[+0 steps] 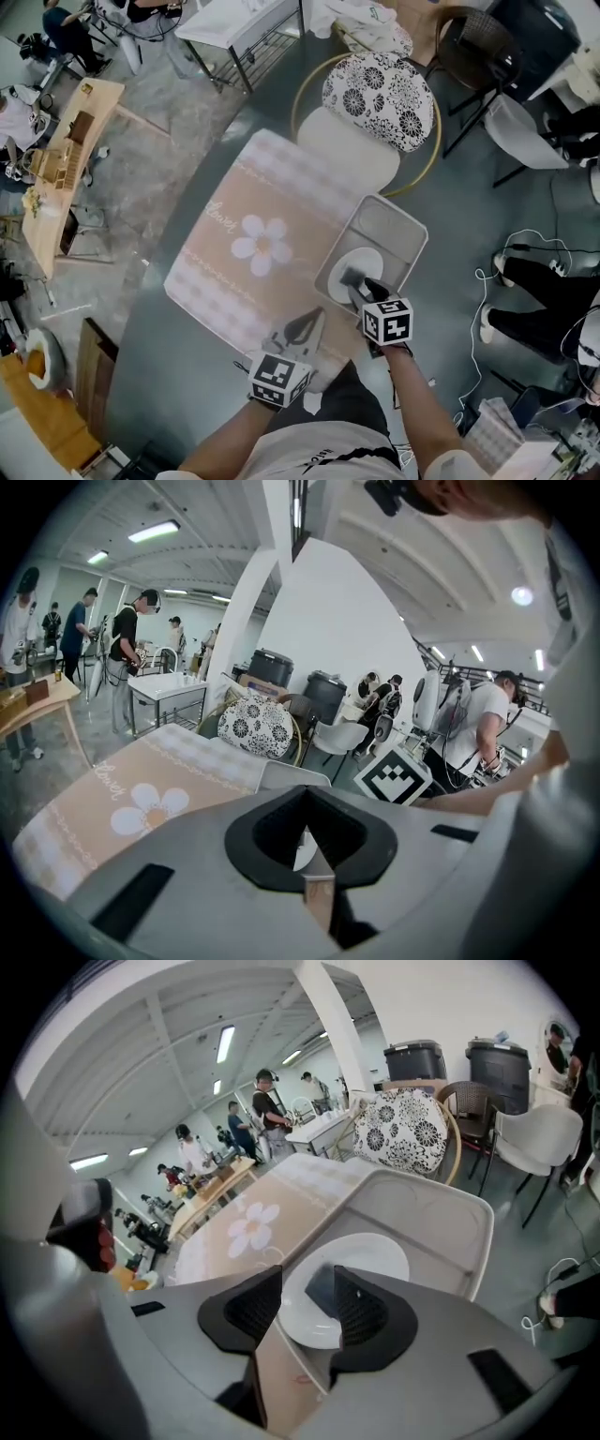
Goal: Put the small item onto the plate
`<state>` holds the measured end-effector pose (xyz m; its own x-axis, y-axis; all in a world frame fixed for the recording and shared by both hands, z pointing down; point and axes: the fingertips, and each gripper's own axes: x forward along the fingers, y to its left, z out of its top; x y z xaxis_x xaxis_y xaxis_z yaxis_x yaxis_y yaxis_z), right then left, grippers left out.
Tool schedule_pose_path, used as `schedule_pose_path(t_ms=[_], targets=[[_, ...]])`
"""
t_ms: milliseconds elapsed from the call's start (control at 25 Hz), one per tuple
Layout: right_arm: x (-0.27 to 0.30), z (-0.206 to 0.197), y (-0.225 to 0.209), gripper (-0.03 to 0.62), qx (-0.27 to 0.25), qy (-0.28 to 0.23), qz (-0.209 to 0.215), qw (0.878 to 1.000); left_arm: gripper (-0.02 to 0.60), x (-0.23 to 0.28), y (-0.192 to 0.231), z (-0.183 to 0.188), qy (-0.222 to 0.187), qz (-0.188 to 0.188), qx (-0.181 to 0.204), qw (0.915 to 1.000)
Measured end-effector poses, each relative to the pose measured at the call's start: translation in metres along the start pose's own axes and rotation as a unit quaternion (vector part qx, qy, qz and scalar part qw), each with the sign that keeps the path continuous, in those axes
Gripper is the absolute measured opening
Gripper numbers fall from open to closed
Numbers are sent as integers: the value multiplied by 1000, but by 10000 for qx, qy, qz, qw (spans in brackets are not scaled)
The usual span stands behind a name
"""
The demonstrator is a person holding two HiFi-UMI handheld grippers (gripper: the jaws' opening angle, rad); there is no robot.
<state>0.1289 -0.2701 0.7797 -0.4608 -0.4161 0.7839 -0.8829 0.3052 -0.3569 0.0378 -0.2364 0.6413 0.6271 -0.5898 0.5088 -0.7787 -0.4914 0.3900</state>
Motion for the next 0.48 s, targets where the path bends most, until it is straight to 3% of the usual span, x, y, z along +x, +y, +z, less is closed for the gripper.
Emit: schedule_pose_path(t_ms=[160,280,480], targets=[[-33,22,42,164,180,-507,689,9962,6,-12,-4,7,-87,-37,106,9999],[-70,42,81,85,329,-1041,1037,9886,6,-32,-11,15,-169,-84,175,9997],[-122,70,131,57,164,-1762,1276,9759,6,-60,-22,28,-407,-161,399,9982]])
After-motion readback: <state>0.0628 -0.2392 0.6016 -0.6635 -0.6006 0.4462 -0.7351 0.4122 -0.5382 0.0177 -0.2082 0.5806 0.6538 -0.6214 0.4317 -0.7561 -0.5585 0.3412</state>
